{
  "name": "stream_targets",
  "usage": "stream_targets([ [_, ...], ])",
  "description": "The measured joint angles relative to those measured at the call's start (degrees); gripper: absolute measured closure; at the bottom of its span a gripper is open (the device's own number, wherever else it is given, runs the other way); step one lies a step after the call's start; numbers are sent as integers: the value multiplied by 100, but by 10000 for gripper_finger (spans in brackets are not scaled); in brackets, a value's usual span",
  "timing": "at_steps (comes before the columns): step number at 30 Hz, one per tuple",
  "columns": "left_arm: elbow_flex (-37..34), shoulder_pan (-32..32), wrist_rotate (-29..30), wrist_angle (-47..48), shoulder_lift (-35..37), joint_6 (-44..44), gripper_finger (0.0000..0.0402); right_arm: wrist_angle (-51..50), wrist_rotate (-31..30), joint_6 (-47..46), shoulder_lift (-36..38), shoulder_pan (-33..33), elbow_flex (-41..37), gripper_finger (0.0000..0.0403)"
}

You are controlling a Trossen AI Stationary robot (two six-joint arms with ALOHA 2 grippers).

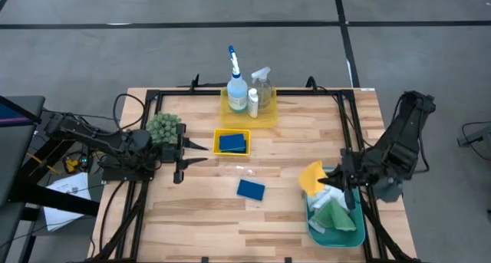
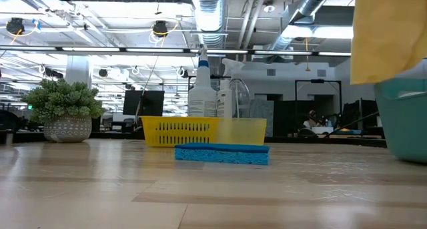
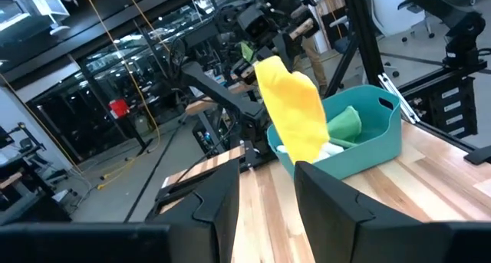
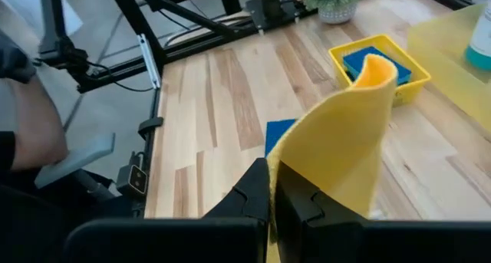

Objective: Pick & Place Kitchen Items
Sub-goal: Put the yellow cloth into the green bin

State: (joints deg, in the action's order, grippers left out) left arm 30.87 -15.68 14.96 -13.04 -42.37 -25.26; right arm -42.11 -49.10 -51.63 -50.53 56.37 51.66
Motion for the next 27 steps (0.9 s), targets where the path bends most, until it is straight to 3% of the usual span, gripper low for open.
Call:
stream_targets([
  [8, 0, 0, -2, -37, 0, -183, 280, -1265, -507, -1375, -809, 553, 692, 403],
  [14, 0, 0, -2, -71, 0, -194, 280, -2744, -508, -2823, -1625, 668, 1361, 403],
  [22, 1, 0, -2, -126, 0, -332, 280, -4799, 100, -4963, -2825, 832, 2309, 403],
  [27, 2, 0, -4, -157, 0, -408, 280, -4794, 391, -5151, -3263, 893, 2702, 403],
])
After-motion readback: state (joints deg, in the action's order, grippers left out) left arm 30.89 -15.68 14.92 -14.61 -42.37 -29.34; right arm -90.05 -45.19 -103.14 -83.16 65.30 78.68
